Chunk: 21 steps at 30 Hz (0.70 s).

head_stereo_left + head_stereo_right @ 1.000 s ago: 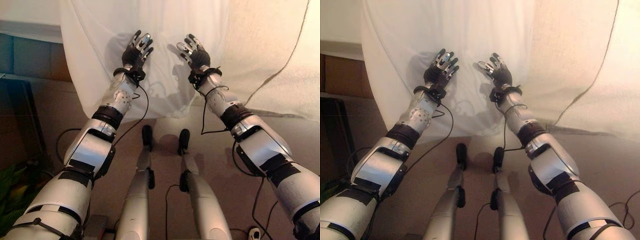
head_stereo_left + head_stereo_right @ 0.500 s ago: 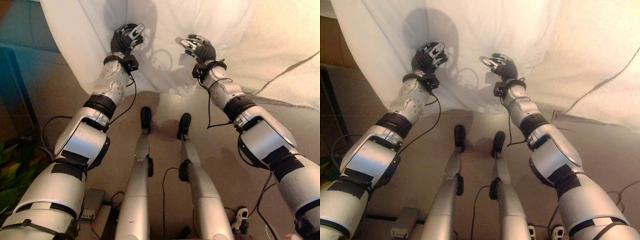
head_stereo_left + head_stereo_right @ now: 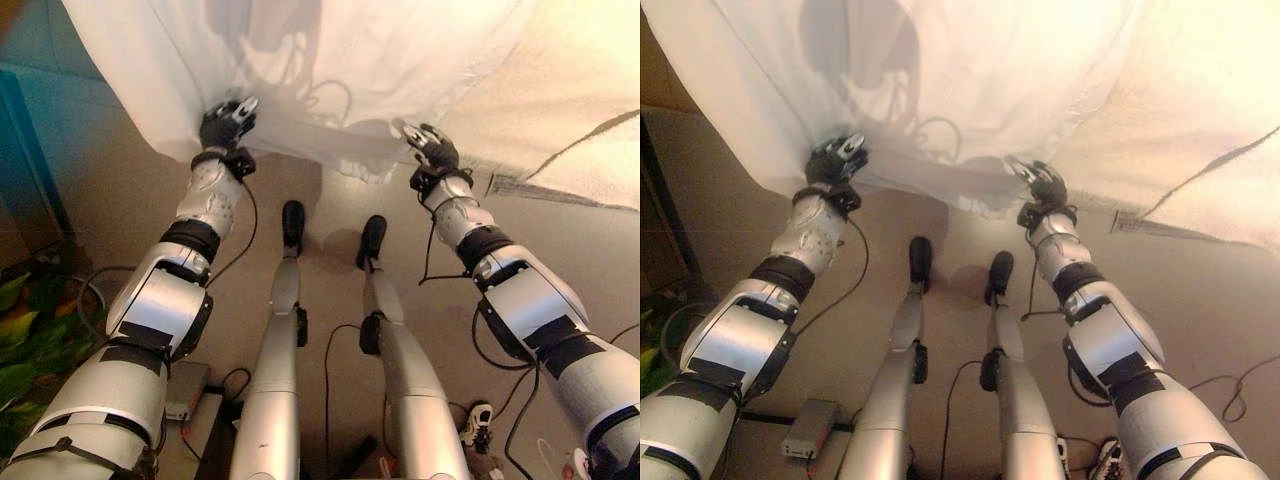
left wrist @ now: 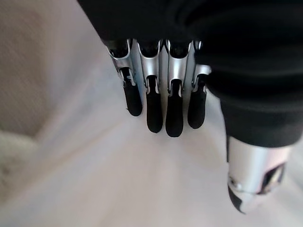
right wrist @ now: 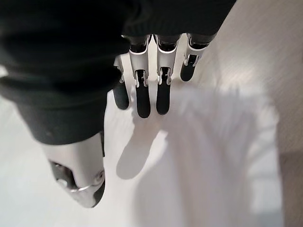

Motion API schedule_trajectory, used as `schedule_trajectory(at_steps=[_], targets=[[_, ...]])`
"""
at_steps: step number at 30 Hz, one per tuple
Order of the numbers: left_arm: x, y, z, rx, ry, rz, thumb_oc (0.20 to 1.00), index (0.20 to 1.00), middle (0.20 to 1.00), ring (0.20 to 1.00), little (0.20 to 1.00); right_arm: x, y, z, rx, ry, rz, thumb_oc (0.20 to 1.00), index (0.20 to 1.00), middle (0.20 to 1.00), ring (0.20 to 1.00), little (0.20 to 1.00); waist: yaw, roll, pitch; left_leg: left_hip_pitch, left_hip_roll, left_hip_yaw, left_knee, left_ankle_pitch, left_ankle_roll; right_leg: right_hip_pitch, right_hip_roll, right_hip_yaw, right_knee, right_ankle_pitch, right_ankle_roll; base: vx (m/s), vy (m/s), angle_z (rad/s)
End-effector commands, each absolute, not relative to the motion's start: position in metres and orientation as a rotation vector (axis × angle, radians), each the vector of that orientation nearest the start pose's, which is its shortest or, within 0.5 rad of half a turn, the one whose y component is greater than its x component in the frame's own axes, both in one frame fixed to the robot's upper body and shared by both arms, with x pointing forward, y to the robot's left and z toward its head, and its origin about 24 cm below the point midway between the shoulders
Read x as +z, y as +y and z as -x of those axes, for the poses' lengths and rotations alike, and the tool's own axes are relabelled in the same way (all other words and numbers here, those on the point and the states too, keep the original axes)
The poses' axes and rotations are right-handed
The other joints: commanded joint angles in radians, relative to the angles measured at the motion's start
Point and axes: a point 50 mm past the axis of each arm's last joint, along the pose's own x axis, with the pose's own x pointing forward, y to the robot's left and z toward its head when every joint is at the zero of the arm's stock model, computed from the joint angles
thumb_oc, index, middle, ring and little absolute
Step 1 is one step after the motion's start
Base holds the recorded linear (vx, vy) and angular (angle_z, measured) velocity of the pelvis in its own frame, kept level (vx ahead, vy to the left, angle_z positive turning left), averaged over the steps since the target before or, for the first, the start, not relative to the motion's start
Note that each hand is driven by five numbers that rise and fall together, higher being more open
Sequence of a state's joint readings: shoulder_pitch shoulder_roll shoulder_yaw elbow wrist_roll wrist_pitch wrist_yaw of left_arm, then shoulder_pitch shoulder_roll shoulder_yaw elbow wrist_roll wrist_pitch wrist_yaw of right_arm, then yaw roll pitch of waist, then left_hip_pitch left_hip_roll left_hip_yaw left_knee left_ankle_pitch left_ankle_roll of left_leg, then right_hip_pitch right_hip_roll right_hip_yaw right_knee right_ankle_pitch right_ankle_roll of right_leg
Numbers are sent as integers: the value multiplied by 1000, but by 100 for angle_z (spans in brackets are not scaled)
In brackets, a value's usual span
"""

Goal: Make the bed

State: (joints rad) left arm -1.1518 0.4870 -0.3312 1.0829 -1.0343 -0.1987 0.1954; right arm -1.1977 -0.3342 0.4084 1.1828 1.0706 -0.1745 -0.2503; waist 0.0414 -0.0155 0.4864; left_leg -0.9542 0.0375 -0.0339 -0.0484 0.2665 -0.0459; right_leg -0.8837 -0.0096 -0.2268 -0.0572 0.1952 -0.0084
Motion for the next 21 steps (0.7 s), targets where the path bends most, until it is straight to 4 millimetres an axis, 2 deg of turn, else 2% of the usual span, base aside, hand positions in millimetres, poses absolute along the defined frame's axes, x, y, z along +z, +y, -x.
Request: schedule_trajectory(at_steps=[1,3,4,5,6,12,17,18,19,21], targets=[[201,274,-401,431,-221,392,1000,1000,1000,1000,1000,175,-190,-420,-275,-74,-409,1000,1000,1000,1000,1000,-20,32,34,102,-74,28,-38,-70,-63,37,-31,3,-9,-13,123,0,0,0],[184,288,-393,484,-192,400,1000,1000,1000,1000,1000,154,-207,-413,-333,-35,-409,1000,1000,1000,1000,1000,-23,36,34,101,-73,30,-39,-70,-63,31,-33,2,-2,-16,123,0,0,0],[183,288,-393,484,-190,400,1000,1000,1000,1000,1000,153,-207,-413,-333,-33,-407,1000,1000,1000,1000,1000,-23,37,34,103,-73,30,-39,-71,-63,32,-33,2,-1,-17,123,0,0,0],[165,301,-384,543,-161,415,1000,1000,1000,1000,1000,128,-227,-402,-410,12,-424,1000,1000,1000,1000,1000,-27,38,34,104,-74,31,-39,-72,-62,32,-34,5,1,-18,122,0,0,0],[154,310,-377,581,-143,425,1000,1000,1000,1000,1000,114,-239,-395,-459,37,-433,1000,1000,1000,1000,1000,-29,39,34,102,-74,32,-39,-72,-61,30,-35,5,3,-19,122,-15,25,3],[102,334,-345,771,-49,416,1000,1000,1000,1000,1000,51,-282,-351,-677,157,-483,1000,1000,1000,1000,1000,-39,45,34,117,-75,39,-32,-75,-55,35,-40,6,24,-26,120,-11,9,-1],[56,325,-321,831,36,446,1000,1000,1000,1000,1000,10,-292,-318,-745,251,-434,1000,1000,1000,1000,1000,-52,39,34,119,-82,50,61,-113,-37,38,-54,7,110,-59,110,-52,22,-1],[49,321,-318,824,56,437,1000,1000,1000,1000,1000,4,-290,-313,-740,266,-419,1000,1000,1000,1000,1000,-54,39,34,142,-79,43,76,-140,-37,58,-51,18,133,-86,114,-76,42,3],[43,316,-316,820,69,422,1000,1000,1000,1000,1000,0,-290,-309,-737,275,-393,1000,1000,1000,1000,1000,-58,36,34,132,-82,58,100,-135,-28,46,-60,8,158,-84,106,-24,40,3],[37,310,-312,783,80,350,1000,1000,1000,1000,1000,-8,-292,-299,-715,302,-297,1000,1000,1000,1000,1000,-63,39,34,169,-81,51,138,-169,-24,75,-64,24,216,-129,108,-51,42,6]])
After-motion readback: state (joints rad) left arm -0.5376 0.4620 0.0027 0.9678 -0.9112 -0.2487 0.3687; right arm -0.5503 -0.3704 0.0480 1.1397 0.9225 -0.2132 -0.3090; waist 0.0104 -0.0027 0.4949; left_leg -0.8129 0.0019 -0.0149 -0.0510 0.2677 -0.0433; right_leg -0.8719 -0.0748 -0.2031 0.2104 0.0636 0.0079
